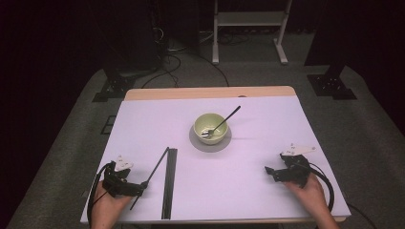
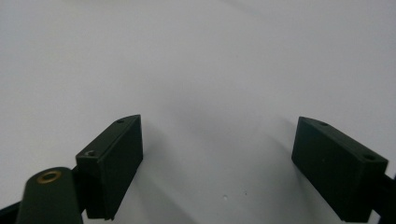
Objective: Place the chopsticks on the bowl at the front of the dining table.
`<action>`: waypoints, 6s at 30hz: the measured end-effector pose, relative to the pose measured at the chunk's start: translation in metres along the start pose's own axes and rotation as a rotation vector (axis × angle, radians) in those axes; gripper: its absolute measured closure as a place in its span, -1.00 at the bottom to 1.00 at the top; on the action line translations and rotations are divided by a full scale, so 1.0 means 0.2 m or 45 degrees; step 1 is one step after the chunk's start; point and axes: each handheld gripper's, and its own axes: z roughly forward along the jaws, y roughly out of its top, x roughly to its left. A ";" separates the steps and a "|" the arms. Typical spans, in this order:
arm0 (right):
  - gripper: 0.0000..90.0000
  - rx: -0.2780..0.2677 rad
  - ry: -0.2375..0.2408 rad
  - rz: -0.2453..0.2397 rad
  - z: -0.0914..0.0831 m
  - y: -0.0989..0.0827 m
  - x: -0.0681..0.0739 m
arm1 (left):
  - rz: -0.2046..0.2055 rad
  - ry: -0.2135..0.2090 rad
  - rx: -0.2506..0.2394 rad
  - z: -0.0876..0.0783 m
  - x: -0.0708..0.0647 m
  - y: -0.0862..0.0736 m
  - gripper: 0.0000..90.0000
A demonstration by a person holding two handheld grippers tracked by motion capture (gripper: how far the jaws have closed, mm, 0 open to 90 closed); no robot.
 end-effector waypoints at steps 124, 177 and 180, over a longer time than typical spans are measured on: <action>-0.66 0.000 0.001 0.002 0.00 0.00 0.00 | 0.103 -0.192 0.167 0.13 0.09 0.50 -0.71; -0.66 0.001 0.001 0.002 0.00 0.00 0.00 | 0.163 -0.247 0.385 0.22 0.06 0.52 0.53; -0.66 0.001 0.001 0.002 0.00 0.00 0.00 | 0.168 -0.253 0.398 0.23 0.05 0.52 0.58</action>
